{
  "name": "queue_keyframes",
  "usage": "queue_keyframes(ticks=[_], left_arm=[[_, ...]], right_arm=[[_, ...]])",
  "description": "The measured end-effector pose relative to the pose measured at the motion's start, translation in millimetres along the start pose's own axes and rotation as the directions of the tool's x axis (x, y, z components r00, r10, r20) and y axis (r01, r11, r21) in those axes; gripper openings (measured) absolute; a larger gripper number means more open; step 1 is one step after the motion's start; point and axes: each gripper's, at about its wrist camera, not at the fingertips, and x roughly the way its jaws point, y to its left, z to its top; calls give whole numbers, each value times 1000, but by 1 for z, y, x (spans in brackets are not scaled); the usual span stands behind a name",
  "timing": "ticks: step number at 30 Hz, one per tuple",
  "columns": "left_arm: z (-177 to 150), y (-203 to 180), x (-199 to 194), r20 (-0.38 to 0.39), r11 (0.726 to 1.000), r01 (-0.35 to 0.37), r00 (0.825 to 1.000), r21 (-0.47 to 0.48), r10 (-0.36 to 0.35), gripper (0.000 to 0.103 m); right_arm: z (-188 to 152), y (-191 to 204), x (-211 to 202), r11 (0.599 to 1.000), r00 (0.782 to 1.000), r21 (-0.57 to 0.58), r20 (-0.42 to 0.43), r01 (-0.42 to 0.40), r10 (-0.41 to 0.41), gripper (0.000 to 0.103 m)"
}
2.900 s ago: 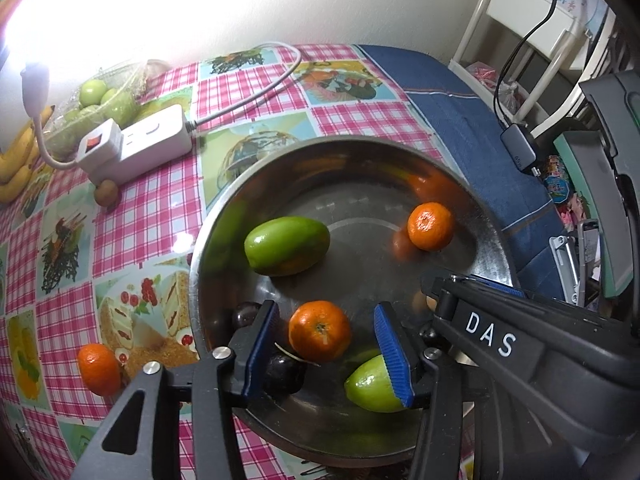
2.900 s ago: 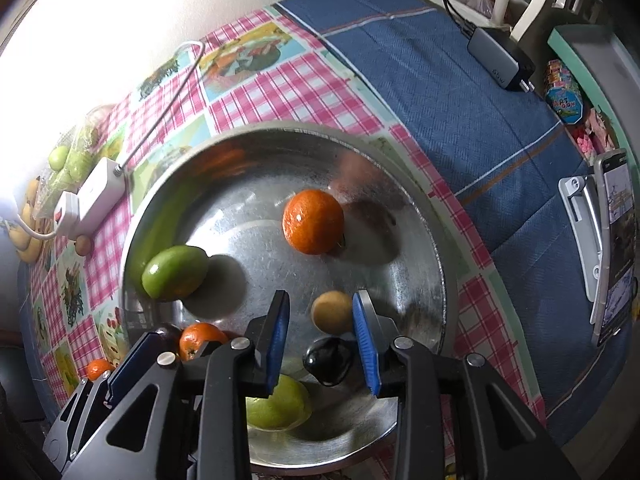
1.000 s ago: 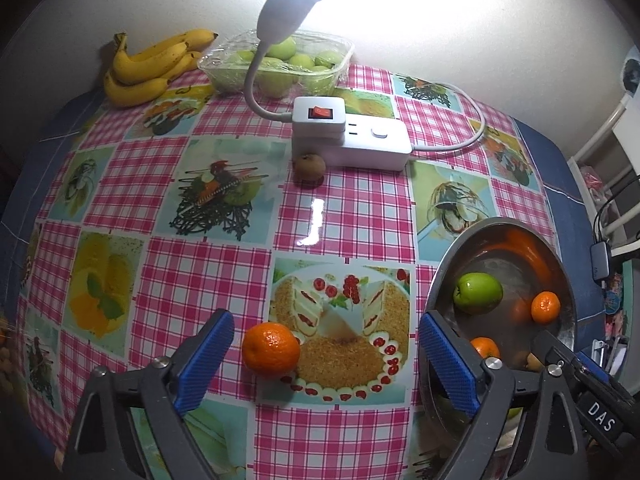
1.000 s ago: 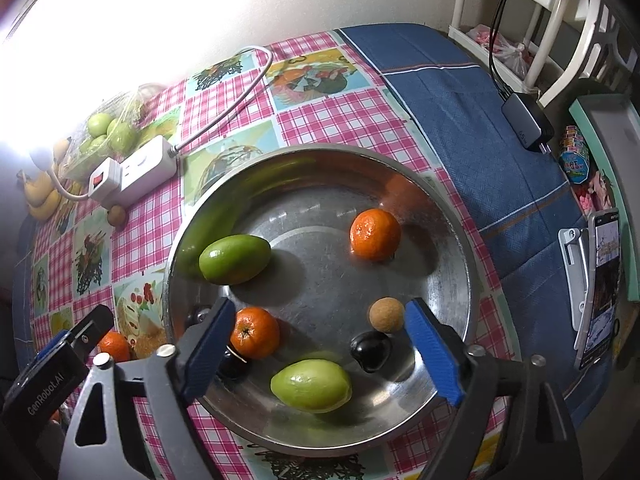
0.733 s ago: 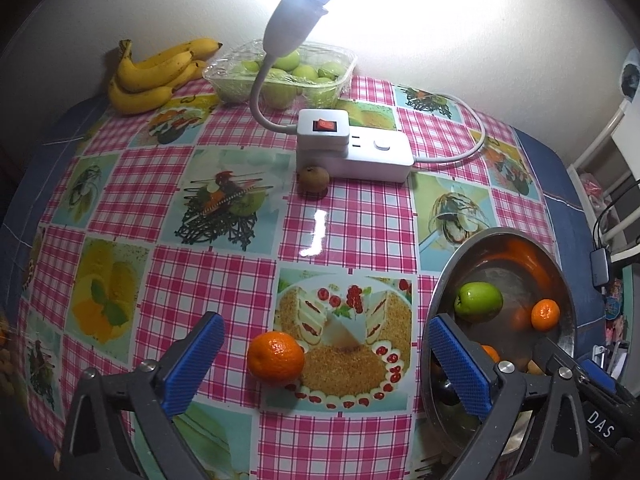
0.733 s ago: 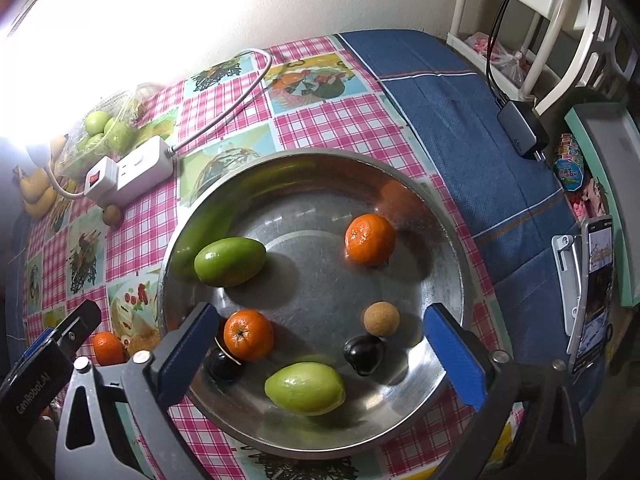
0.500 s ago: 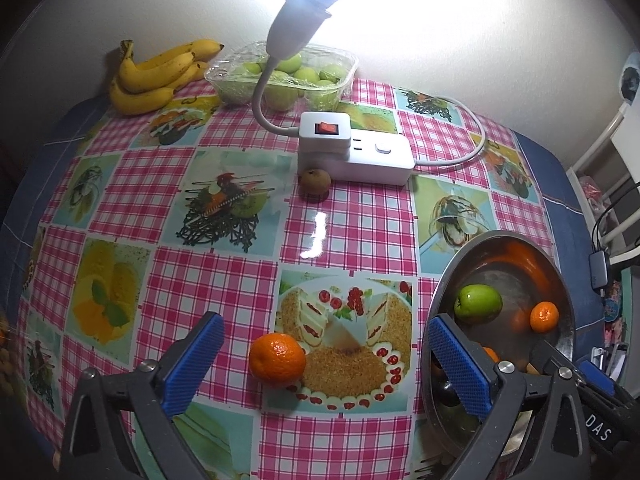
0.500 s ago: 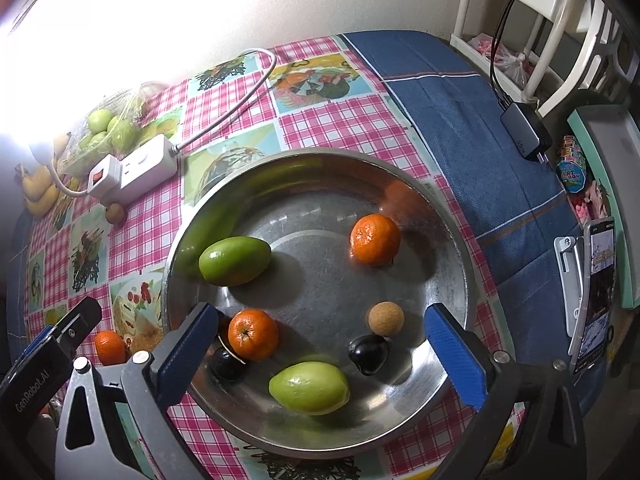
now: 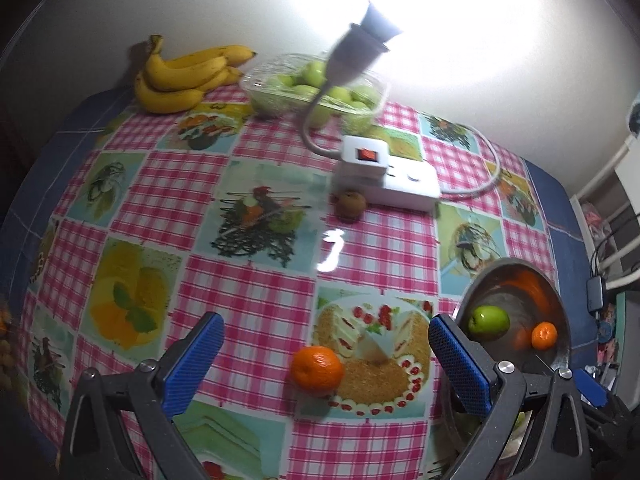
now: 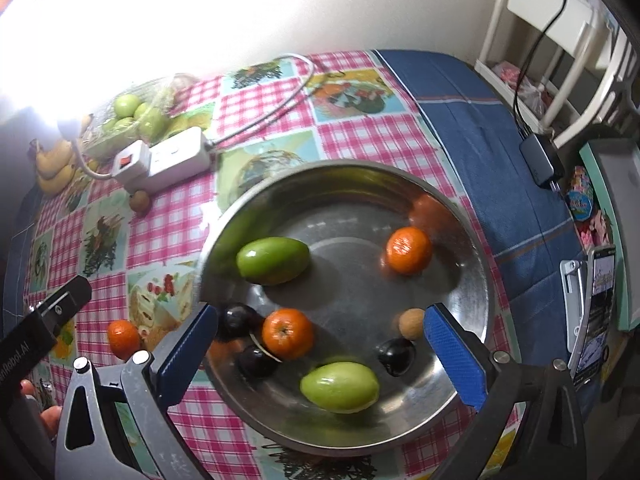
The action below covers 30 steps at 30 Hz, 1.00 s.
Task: Organize fruits
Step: 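Move both open tools back from the bowl toward the remaining fruit, then grasp the last mandarin on the tablecloth with the left tool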
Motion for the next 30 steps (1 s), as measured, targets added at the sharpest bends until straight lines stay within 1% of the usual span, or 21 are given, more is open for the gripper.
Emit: queue_keyframes(ticks=[7,12,14,20,24,30], left_arm=[[8,50,-11,24,994,-40,999,-104,43,103],[10,75,-16,24,986,-46,998,-160,50,103],[10,82,-16,22,983,-46,998,-176,51,103],[6,85,-10,0,981,-56,998,-185,57,103],[1,83,0,-37,982,-44,999,-185,38,103],[-9,75,17,-107,984,-64,993,-163,47,103]], right_arm=[[-1,28,-2,998,998,-33,5,-56,57,103],[-3,55,-5,993,996,-73,6,-93,94,103],[-5,67,-5,989,993,-90,-1,-120,120,103],[-14,94,-1,980,988,-127,-38,-152,149,103],[-20,104,6,980,991,-158,-64,-123,114,103],[-23,98,22,986,990,-131,-112,-102,87,103]])
